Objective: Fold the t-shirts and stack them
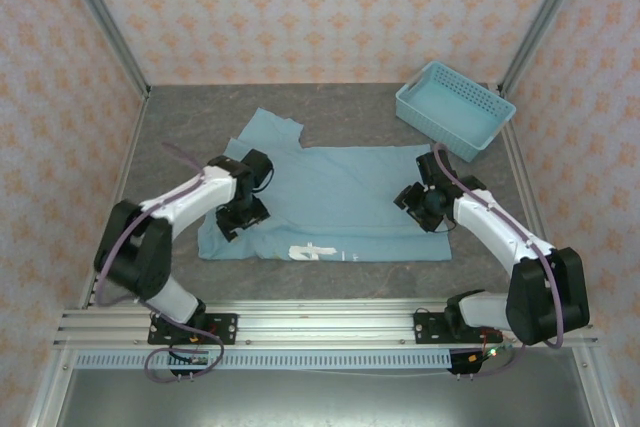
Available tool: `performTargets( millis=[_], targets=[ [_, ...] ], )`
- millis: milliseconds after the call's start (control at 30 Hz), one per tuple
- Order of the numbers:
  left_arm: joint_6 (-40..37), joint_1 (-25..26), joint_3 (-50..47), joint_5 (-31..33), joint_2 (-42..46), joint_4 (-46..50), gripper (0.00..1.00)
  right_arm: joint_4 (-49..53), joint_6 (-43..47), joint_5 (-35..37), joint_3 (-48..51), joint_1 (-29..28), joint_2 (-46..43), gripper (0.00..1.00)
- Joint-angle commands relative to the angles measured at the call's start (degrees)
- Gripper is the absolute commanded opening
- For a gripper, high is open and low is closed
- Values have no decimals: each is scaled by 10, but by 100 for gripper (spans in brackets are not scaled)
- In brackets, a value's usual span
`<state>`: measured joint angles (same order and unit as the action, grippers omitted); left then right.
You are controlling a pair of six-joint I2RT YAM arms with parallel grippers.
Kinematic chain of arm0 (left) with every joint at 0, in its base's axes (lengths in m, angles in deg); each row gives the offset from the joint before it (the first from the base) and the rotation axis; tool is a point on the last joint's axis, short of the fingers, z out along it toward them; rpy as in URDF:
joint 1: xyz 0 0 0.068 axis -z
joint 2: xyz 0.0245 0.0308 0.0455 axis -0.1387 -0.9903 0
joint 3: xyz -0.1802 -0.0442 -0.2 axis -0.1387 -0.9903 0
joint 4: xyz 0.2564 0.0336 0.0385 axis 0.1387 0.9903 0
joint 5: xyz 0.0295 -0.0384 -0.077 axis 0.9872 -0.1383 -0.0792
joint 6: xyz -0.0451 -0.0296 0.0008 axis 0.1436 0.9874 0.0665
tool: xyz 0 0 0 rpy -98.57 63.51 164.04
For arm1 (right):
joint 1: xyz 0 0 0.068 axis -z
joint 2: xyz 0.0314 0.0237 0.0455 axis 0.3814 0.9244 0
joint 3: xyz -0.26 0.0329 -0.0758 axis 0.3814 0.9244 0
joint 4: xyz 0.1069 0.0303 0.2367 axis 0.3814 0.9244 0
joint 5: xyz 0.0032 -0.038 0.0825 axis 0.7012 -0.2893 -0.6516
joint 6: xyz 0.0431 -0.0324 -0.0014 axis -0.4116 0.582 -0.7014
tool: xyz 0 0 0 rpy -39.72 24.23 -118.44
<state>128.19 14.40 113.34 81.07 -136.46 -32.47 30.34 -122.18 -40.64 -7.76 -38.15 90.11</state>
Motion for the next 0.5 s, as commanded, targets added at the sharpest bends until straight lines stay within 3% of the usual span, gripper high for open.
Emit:
performTargets(
  millis=[0,167,367,467],
  targets=[
    [-2,-15,-33,52,53,45,67,3,0,9,16,-3,-8,57],
    [25,-61,-112,-2,79,-46,63,-16,-4,-1,32,-3,5,57],
    [16,-104,-158,42,74,-81,59,-21,1,-6,32,-2,9,58],
    [-3,-142,-172,64,78,-57,47,-15,2,-2,34,-2,4,58]
  ],
)
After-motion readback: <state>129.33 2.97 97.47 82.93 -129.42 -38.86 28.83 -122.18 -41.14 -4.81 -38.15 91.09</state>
